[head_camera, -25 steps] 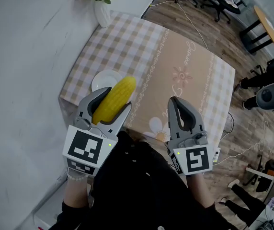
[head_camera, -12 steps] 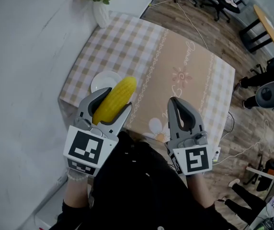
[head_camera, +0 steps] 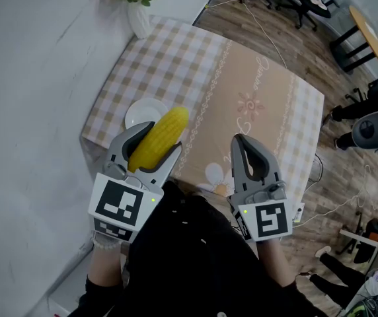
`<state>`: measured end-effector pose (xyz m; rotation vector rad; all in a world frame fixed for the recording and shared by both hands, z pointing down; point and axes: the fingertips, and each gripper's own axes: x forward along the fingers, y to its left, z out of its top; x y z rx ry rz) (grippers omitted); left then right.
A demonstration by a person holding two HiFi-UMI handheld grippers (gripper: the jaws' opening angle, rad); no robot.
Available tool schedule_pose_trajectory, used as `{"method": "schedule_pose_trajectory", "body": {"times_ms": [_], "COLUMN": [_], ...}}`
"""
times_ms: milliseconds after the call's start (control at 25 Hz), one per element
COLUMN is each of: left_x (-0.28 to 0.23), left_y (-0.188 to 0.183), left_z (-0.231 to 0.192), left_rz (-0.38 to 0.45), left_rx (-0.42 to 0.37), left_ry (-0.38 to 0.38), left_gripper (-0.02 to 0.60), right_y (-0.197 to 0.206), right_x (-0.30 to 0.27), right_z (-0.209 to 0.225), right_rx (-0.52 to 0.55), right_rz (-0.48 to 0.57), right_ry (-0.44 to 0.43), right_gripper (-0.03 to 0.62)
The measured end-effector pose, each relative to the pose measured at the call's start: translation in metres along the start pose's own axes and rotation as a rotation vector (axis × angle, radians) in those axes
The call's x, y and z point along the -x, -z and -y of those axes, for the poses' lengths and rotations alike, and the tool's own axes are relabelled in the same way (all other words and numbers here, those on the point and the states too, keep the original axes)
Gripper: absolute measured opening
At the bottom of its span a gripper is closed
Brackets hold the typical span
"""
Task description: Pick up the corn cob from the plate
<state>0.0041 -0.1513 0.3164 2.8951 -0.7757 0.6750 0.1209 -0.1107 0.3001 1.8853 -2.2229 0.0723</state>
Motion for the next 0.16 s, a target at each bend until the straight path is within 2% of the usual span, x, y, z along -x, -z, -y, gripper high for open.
{"method": "schedule_pose_trajectory", "body": {"times_ms": [160], "left_x": [0.0014], "left_y": [-0.0004], "left_z": [-0.0001], "left_rz": [0.001], "left_rx": [0.001], "left_ry": [0.001], "left_gripper": [0.255], "right_y": [-0.0007], "right_x": [0.0], "right_z": [-0.0017], "right_rx": [-0.001], "right_rz": [-0.002], "right_ry": [-0.002], "right_gripper": [0.041]}}
